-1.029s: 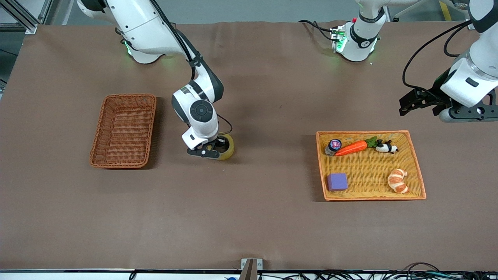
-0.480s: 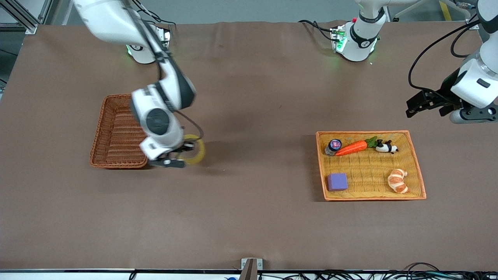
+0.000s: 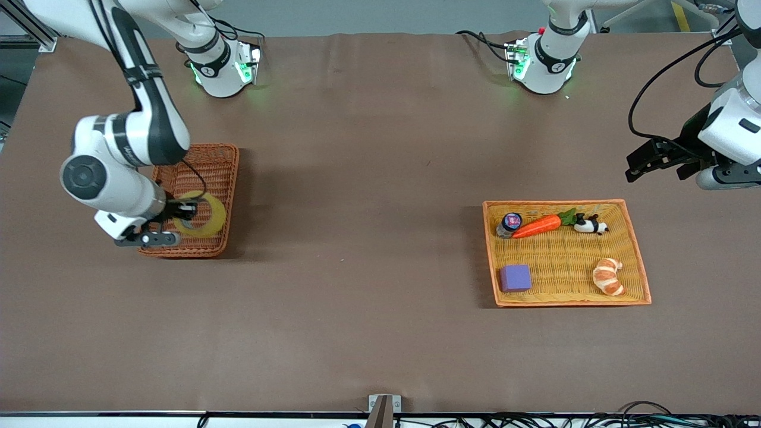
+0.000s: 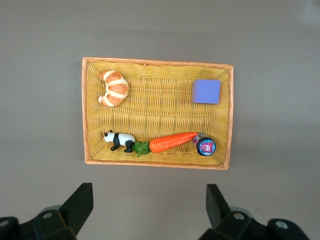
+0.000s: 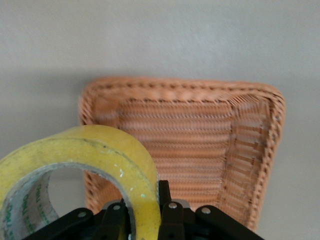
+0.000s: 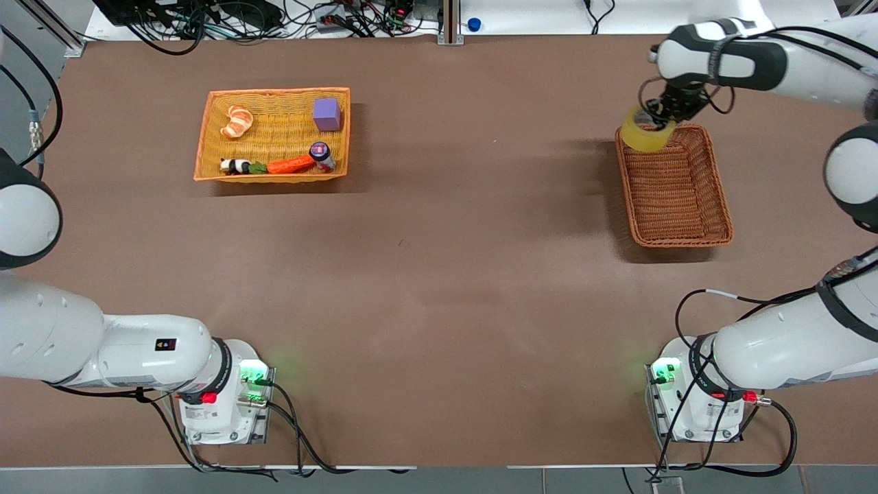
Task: Move tape to another basket
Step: 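Carry the tape with the right gripper into the brown basket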
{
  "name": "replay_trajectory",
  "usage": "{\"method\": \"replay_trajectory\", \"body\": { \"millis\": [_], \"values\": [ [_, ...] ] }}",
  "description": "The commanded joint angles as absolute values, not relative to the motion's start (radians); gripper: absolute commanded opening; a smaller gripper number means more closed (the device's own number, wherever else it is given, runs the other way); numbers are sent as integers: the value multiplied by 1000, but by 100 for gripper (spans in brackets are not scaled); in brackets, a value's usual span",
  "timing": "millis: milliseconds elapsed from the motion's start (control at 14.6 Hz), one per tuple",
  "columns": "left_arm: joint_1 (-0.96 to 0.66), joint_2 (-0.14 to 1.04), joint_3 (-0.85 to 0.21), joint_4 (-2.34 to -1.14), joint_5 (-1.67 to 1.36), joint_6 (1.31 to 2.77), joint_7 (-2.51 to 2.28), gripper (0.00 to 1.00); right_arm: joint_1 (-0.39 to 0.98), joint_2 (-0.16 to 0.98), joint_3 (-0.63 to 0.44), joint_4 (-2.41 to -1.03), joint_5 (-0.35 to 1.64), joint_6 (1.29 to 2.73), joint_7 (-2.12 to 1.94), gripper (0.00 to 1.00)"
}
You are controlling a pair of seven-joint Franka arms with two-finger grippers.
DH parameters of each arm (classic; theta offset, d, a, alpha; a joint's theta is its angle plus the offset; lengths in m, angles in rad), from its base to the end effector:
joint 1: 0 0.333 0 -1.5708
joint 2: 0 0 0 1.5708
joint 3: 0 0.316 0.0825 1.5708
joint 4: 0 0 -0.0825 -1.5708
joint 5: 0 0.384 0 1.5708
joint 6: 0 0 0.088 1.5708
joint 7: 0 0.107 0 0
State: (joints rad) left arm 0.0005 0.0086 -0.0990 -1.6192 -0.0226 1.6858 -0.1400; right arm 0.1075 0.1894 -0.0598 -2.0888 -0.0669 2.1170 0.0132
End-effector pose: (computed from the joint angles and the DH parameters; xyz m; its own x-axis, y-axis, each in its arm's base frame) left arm 0.5644 -0.0577 0.6071 0.9976 0.0442 0.0541 0.0426 -0.9986 0.0313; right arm 0.5552 0.0239 0.3215 0.9847 0.0678 -0.1606 0.0790 -0.9948 0.0642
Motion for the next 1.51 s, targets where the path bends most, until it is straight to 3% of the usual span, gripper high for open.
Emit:
{"method": "replay_trajectory", "body": {
  "millis": [0,686,1029,1304,1441],
  "values": [
    [0,20,-100,-1600,-11,1667,-146,99,71,80,-35,-2250,-80,2190,-47,0],
    [-3,25,-114,-1598,-14,1664,-149,100,-57,58,-37,-2480,-90,2439,-225,2],
    [-8,49,-114,-1597,-8,1664,-138,100,-75,110,-37,-2511,-92,2511,-229,12],
    [-8,51,-115,-1598,-8,1664,-138,100,-81,141,-37,-2502,-95,2540,-229,47],
    [-8,52,-115,-1598,-8,1664,-137,100,-77,137,-35,-2490,-95,2536,-229,92]
  ]
}}
